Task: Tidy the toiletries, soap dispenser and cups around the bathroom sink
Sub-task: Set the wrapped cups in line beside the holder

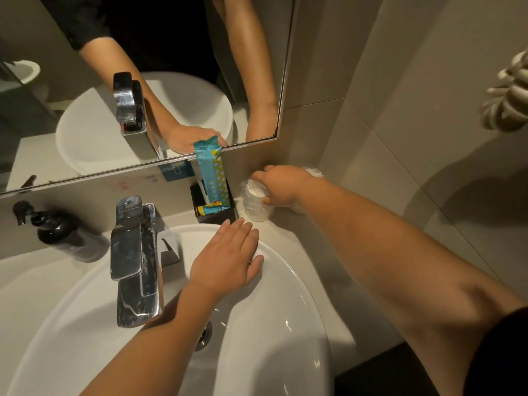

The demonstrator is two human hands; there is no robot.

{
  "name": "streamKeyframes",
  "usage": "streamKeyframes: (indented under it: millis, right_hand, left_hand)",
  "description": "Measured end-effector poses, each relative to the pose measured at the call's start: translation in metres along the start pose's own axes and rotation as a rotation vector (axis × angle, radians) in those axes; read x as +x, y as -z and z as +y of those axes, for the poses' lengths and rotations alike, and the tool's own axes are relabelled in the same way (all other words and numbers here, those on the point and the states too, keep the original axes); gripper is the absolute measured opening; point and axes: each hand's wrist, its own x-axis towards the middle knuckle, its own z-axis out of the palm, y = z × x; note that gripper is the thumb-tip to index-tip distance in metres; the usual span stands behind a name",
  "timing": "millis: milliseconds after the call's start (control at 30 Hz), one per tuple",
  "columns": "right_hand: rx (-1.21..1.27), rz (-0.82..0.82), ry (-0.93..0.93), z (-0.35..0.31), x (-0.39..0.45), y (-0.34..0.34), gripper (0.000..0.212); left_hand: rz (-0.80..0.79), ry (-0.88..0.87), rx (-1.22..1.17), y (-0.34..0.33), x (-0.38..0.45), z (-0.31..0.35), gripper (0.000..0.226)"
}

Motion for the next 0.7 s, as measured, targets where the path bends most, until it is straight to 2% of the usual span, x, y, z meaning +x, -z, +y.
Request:
streamKeyframes:
  millis: [133,233,367,500,700]
  right_hand:
    - [0.027,0.001,-0.003,0.003,-0.008,0.009,0.071]
    - [0.005,0.019,-0.035,0.020,-0.026,0.030,0.065]
    - [-0.048,0.034,-0.170,0.050,-0.057,0.050,0.054]
    - [-0.046,-0.054,-0.286,0.060,-0.072,0.043,0.052]
    - [-0.060,-0.148,-0.309,0.054,-0.053,0.025,0.050]
  left_hand:
    - [-0.010,0.002,-0.001,0.002,0.000,0.001,0.055]
    - [-0.020,0.006,-0.016,0.005,0.000,0.002,0.055]
    - [-0.034,0.014,-0.022,0.007,0.000,0.002,0.057]
    - [-0.041,0.015,-0.024,0.007,0.000,0.002,0.058]
    - [-0.015,0.005,-0.018,0.002,0.000,0.000,0.057]
